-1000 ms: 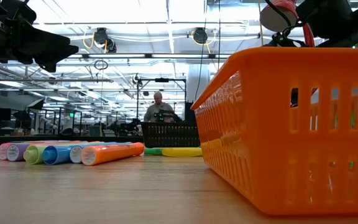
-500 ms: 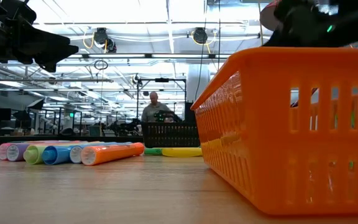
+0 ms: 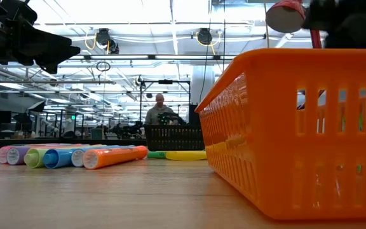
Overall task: Pick & Place Markers
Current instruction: Put the brown marker pen into the blue bin
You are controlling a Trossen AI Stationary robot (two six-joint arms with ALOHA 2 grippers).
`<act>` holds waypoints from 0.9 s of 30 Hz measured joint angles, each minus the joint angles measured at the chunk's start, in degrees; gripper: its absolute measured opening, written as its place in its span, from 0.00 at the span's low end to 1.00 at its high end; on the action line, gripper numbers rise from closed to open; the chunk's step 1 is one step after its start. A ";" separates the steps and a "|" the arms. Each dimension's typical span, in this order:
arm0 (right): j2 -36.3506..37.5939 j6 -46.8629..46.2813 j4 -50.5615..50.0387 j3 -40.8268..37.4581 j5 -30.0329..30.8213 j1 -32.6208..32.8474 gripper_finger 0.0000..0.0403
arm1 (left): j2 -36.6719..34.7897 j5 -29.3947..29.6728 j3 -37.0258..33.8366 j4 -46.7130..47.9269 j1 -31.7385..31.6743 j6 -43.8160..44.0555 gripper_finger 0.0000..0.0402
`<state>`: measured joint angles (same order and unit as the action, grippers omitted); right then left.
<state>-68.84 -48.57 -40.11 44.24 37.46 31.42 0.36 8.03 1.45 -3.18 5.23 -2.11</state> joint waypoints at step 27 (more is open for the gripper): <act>0.00 -7.75 4.85 -14.41 -12.25 -2.06 0.36 | -0.02 0.00 0.00 0.00 -0.02 0.02 0.45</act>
<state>-68.84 -56.31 -35.26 29.83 25.21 29.36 0.34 8.03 1.45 -3.18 5.21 -2.09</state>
